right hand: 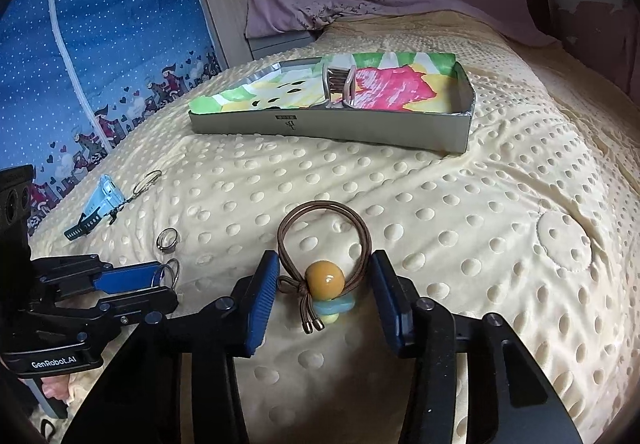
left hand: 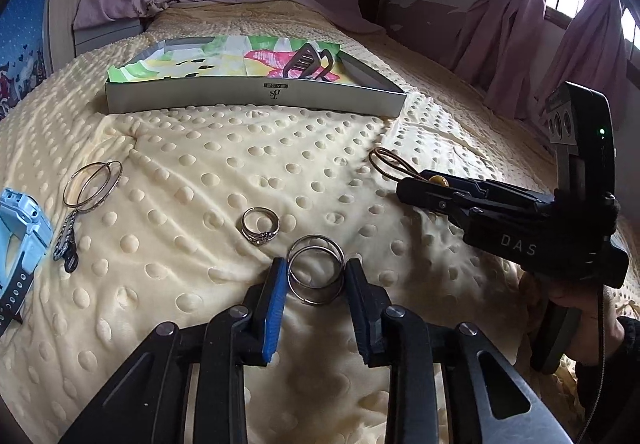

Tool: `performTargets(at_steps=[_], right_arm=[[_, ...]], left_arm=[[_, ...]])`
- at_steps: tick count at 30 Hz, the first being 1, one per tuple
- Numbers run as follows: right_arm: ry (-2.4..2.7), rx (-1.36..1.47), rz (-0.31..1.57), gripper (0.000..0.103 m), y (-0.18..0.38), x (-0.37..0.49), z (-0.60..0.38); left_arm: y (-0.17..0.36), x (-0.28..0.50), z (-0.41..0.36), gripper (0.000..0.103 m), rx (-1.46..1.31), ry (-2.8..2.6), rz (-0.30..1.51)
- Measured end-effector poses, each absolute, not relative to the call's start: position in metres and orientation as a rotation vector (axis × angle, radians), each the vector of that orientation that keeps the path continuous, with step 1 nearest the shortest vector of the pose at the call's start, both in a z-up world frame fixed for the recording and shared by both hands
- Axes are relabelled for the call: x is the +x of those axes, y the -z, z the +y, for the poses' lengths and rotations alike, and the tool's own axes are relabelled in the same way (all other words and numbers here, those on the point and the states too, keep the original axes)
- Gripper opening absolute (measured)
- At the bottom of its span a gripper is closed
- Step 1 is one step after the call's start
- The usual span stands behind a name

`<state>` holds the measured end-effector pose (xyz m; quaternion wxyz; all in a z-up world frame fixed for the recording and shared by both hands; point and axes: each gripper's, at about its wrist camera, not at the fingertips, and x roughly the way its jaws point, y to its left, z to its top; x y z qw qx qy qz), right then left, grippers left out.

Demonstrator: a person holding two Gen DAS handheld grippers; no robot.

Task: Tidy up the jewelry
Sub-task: 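Grasp the silver rings with the left tool while the right tool grasps the yellow-bead hair tie, then carry both items into the metal tray and open both tools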

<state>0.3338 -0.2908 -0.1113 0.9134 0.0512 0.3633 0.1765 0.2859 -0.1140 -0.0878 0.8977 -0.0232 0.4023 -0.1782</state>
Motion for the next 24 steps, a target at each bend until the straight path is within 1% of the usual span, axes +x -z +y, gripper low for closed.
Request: performTargets(at_steps=[1, 2, 3, 8, 14, 24], right_arm=[[-0.363, 0.106, 0.747, 0.027, 0.112, 0.333, -0.291], [-0.368, 0.107, 0.745, 0.022, 0.112, 0.332, -0.291], [-0.370, 0.107, 0.742, 0.021, 0.112, 0.330, -0.291], [-0.382, 0.103, 0.698, 0.020, 0.105, 0.318, -0.290], [-0.371, 0.127, 0.610, 0.020, 0.080, 0.314, -0.295], [-0.324, 0.143, 0.530, 0.020, 0.043, 0.354, -0.298]], left_arm=[[0.087, 0.285, -0.114, 0.028, -0.049, 0.372, 0.831], [0.087, 0.284, -0.114, 0.028, -0.053, 0.380, 0.827], [0.086, 0.283, -0.114, 0.028, -0.054, 0.386, 0.824], [0.078, 0.277, -0.115, 0.028, -0.068, 0.397, 0.800], [0.055, 0.284, -0.111, 0.028, -0.100, 0.396, 0.739], [0.008, 0.347, -0.100, 0.028, -0.116, 0.367, 0.635]])
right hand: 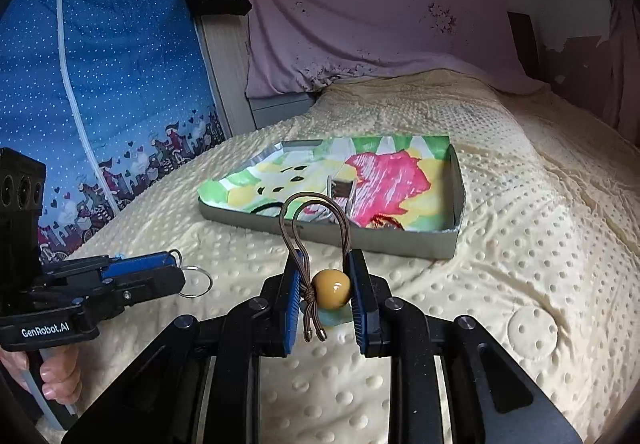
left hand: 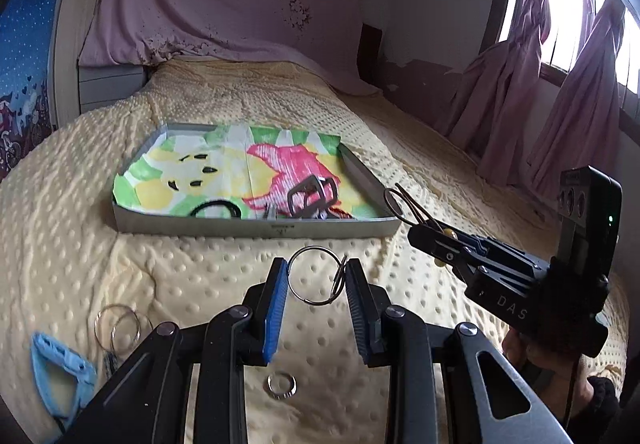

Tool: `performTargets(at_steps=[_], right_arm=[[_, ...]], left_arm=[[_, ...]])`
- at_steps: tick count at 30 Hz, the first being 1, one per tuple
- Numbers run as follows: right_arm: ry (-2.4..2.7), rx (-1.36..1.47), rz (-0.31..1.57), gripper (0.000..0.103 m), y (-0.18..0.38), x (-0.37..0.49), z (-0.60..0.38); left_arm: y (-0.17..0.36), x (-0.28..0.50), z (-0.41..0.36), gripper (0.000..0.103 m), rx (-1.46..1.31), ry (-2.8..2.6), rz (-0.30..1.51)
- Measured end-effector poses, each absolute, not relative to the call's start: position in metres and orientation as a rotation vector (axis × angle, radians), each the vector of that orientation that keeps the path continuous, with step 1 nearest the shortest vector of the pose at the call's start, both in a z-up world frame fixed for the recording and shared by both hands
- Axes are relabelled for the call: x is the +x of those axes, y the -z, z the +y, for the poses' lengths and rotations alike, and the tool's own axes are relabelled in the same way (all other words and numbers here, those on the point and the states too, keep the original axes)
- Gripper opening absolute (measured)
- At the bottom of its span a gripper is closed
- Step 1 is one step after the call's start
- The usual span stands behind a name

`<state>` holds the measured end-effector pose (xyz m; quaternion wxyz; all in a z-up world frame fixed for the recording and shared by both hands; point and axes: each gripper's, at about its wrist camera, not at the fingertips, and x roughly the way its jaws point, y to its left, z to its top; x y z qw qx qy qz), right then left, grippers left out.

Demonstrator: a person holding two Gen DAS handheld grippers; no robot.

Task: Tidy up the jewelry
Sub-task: 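Carry both items into the metal tray and open both tools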

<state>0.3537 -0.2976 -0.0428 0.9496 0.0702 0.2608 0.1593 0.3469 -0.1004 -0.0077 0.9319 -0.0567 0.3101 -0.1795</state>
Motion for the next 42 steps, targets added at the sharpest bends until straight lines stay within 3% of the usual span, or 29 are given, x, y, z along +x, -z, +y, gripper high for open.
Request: performTargets(at_steps=[9, 17, 34, 37, 39, 42], right_arm=[[-0.248, 0.183, 0.520, 0.020, 0.030, 0.411, -0.303], [-0.195, 0.200, 0.579, 0.020, 0.052, 0.453, -0.306], [-0.149, 0.219, 0.697, 0.021, 0.091, 0.485, -0.304], [-0.152, 0.217, 0.700, 0.025, 0.092, 0.485, -0.303], [-0.152, 0.215, 0.699, 0.034, 0.092, 0.484, -0.303], [-0.155, 0.218, 0.700, 0.035, 0.092, 0.483, -0.303]], left_arm=[[-0.007, 0.420, -0.096, 0.028, -0.136, 0.315, 0.591], [0.020, 0.466, -0.089, 0.028, -0.190, 0.289, 0.655], [0.055, 0.492, -0.096, 0.028, -0.179, 0.227, 0.773], [0.057, 0.493, -0.097, 0.028, -0.178, 0.221, 0.791], [0.059, 0.493, -0.097, 0.028, -0.186, 0.219, 0.802], [0.060, 0.492, -0.097, 0.031, -0.185, 0.210, 0.801]])
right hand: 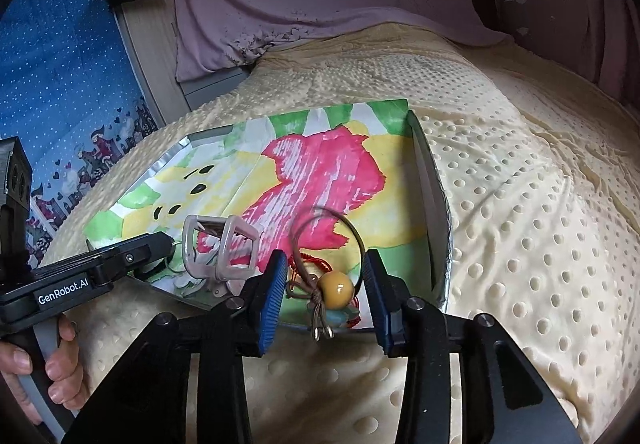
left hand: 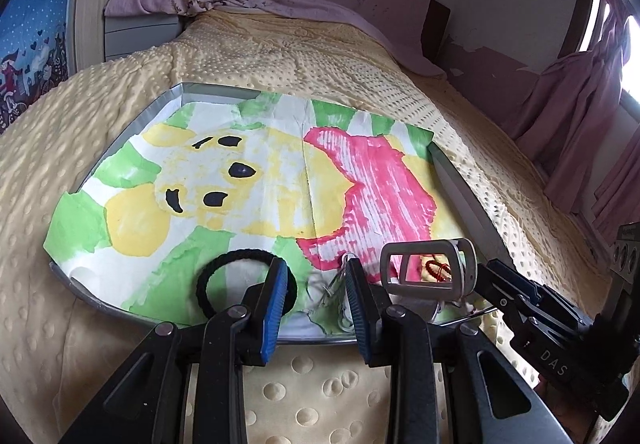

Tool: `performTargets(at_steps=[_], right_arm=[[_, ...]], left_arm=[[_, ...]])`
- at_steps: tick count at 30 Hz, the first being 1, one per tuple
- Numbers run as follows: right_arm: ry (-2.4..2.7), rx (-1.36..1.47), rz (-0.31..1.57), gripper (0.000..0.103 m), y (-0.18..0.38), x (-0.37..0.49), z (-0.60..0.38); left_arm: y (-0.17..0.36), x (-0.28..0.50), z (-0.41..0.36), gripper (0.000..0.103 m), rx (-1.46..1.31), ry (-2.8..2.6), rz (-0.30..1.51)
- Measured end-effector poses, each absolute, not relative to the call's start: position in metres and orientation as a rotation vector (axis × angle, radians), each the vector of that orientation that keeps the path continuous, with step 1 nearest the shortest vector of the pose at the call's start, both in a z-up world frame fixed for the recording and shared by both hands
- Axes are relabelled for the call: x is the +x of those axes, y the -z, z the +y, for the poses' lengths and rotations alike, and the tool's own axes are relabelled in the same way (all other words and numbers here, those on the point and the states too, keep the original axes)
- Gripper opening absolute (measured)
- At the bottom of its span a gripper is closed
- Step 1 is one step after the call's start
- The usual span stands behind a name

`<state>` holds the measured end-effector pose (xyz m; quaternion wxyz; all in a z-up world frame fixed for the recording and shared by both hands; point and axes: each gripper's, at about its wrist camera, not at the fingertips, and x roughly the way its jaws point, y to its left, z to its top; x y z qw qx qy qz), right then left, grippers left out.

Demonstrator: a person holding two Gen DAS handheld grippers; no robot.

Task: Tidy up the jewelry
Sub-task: 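Carry both items into the metal tray and open both tools, then withdraw both tools from the tray toward the blue watch and black bracelet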

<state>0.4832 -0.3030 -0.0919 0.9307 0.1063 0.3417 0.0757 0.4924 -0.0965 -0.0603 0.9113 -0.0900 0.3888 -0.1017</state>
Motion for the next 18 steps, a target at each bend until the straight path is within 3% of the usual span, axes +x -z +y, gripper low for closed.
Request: performTargets(at_steps=[2, 3, 4, 8, 11, 14, 18], right_arm=[[-0.156, 0.221, 0.699, 0.036, 0.092, 0.482, -0.304], [-0.156, 0.222, 0.696, 0.039, 0.091, 0.481, -0.304], [-0.155, 0.223, 0.691, 0.041, 0.091, 0.480, -0.304], [-0.146, 0.229, 0.672, 0.046, 0.089, 0.476, -0.307], [-0.139, 0.246, 0.646, 0.055, 0.088, 0.469, -0.312], [-0.141, 0.254, 0.613, 0.062, 0.084, 0.459, -0.315], [-0.149, 0.259, 0.568, 0.081, 0.078, 0.446, -0.318]], left_arm=[[0.060, 0.490, -0.097, 0.044, -0.179, 0.200, 0.795], [0.059, 0.489, -0.097, 0.059, -0.175, 0.192, 0.786], [0.057, 0.487, -0.097, 0.068, -0.171, 0.182, 0.770], [0.052, 0.482, -0.096, 0.068, -0.167, 0.172, 0.742], [0.048, 0.478, -0.095, 0.069, -0.173, 0.168, 0.726], [0.042, 0.470, -0.092, 0.079, -0.176, 0.161, 0.693], [0.034, 0.456, -0.089, 0.086, -0.164, 0.137, 0.656]])
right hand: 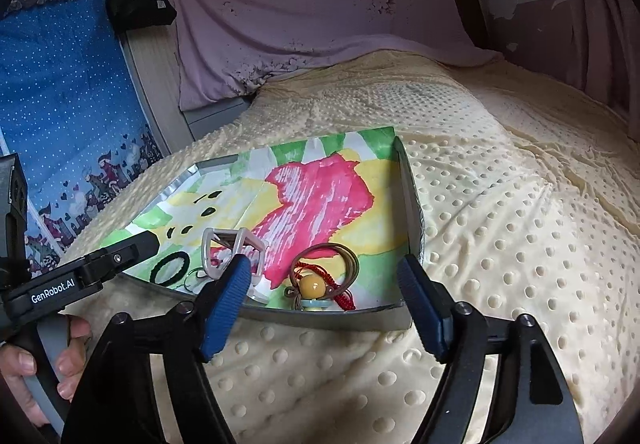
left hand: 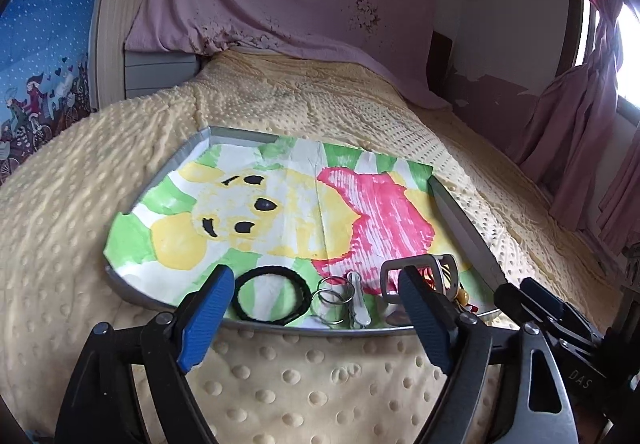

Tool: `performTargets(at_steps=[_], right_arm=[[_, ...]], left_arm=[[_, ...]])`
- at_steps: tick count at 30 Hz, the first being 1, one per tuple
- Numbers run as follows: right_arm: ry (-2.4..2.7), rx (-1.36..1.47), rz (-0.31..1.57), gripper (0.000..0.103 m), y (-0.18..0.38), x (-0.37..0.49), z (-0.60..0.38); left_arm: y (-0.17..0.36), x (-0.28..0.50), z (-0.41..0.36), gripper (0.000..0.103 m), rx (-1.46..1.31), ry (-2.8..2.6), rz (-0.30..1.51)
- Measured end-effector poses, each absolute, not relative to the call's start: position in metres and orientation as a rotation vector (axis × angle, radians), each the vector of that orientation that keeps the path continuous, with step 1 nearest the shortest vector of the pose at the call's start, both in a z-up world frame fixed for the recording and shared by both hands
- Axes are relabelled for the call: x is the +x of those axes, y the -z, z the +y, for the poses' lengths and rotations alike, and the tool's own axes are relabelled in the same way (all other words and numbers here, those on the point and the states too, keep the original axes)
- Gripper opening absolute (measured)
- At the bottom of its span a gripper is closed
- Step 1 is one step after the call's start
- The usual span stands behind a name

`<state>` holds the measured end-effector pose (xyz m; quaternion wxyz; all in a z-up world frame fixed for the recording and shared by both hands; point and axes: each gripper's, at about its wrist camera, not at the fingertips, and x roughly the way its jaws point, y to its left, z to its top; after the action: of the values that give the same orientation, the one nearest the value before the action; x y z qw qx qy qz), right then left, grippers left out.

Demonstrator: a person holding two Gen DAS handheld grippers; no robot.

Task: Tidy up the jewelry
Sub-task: 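Withdraw both tools from the tray toward the blue watch and black bracelet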

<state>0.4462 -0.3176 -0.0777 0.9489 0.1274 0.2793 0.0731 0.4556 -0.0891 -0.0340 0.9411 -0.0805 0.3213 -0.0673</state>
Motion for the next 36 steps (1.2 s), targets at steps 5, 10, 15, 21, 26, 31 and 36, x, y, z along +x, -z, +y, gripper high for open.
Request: performTargets(at_steps=[5, 10, 15, 21, 26, 31, 36], right_arm=[[-0.162, 0.269, 0.508, 0.093, 0.070, 0.426, -0.318], [-0.170, 0.246, 0.432, 0.100, 0.059, 0.400, -0.311], [-0.166, 0.239, 0.376, 0.101, 0.046, 0.373, -0.304], [-0.167, 0.222, 0.340, 0.101, 0.030, 0.342, -0.295], [-0.173, 0.205, 0.324, 0.101, 0.021, 0.318, -0.288], [-0.178, 0.214, 0.318, 0.101, 0.015, 0.293, -0.283], [-0.193, 0.210, 0.320, 0.101, 0.012, 0.270, -0.271]], left_arm=[[0.025, 0.429, -0.076, 0.100, -0.182, 0.074, 0.578], [0.015, 0.400, -0.065, 0.103, -0.172, 0.039, 0.502], [0.008, 0.372, -0.058, 0.103, -0.154, 0.020, 0.454], [-0.003, 0.335, -0.055, 0.103, -0.122, 0.011, 0.403], [-0.012, 0.309, -0.051, 0.103, -0.113, 0.008, 0.381], [-0.017, 0.283, -0.042, 0.103, -0.109, -0.004, 0.368], [-0.020, 0.255, -0.030, 0.103, -0.100, -0.024, 0.357]])
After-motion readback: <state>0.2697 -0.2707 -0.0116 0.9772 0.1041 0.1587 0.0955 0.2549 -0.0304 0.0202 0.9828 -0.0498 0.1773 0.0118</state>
